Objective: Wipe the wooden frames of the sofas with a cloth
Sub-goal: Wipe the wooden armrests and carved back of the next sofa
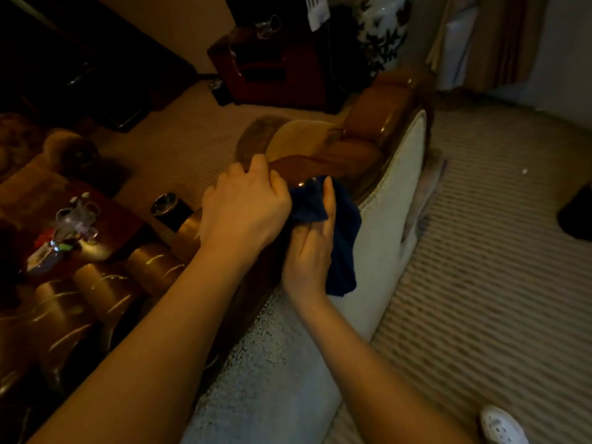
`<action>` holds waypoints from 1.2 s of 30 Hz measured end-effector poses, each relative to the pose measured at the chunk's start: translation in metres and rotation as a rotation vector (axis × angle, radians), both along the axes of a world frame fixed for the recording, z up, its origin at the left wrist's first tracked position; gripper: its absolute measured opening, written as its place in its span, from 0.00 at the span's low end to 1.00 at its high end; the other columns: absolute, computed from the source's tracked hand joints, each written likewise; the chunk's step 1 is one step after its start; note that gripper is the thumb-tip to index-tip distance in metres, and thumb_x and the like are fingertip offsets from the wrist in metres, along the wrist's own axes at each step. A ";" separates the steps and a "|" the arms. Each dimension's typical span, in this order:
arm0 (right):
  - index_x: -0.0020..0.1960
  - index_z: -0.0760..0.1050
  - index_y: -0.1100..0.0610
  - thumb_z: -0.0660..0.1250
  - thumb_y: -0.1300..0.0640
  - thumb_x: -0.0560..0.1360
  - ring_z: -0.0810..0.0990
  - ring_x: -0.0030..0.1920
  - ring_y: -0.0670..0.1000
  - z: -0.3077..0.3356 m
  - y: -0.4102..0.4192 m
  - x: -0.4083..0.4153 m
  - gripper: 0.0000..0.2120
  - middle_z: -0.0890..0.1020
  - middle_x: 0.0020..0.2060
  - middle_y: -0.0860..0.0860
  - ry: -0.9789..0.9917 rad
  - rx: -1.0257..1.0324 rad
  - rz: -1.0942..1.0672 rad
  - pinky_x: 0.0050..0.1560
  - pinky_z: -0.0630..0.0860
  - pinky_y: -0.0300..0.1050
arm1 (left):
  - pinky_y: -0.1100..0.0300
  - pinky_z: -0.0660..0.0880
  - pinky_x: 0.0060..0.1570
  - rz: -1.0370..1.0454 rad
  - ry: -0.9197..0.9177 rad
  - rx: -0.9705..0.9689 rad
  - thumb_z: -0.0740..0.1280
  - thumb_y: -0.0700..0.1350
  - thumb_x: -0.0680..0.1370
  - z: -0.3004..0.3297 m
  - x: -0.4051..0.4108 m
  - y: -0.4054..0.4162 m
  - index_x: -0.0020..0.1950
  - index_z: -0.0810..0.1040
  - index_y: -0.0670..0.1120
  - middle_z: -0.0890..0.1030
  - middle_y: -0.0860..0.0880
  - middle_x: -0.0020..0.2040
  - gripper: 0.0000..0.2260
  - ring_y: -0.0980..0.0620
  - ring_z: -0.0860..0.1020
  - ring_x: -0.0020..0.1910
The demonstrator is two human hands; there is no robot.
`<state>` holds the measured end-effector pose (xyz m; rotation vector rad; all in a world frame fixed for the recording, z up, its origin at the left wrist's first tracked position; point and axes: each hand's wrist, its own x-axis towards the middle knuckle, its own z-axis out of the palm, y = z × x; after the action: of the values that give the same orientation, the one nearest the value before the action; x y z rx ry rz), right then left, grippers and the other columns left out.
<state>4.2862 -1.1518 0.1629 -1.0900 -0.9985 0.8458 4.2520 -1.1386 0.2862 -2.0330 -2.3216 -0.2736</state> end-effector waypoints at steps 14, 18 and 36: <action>0.74 0.58 0.59 0.47 0.51 0.72 0.63 0.71 0.55 -0.008 -0.072 -0.012 0.31 0.65 0.72 0.56 -0.160 -0.089 0.109 0.70 0.62 0.54 | 0.43 0.67 0.57 -0.053 0.039 -0.022 0.47 0.57 0.80 -0.005 -0.004 0.008 0.64 0.69 0.48 0.75 0.42 0.60 0.21 0.41 0.73 0.58; 0.76 0.56 0.57 0.46 0.41 0.71 0.62 0.72 0.54 -0.023 -0.009 0.022 0.36 0.62 0.74 0.54 -0.156 -0.255 0.096 0.72 0.60 0.52 | 0.43 0.66 0.56 -0.074 0.021 -0.012 0.47 0.57 0.81 -0.006 -0.005 0.007 0.64 0.69 0.47 0.74 0.41 0.60 0.21 0.40 0.73 0.57; 0.73 0.54 0.52 0.47 0.51 0.80 0.48 0.72 0.38 0.012 -0.005 0.017 0.22 0.56 0.73 0.44 -0.252 0.227 0.195 0.74 0.42 0.43 | 0.44 0.65 0.62 0.026 -0.104 -0.012 0.46 0.55 0.82 -0.001 -0.003 0.014 0.63 0.72 0.47 0.75 0.43 0.62 0.20 0.41 0.72 0.61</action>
<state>4.3036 -1.1566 0.1748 -0.9287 -1.3946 0.7402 4.2487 -1.1245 0.2854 -2.0387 -2.4132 -0.3740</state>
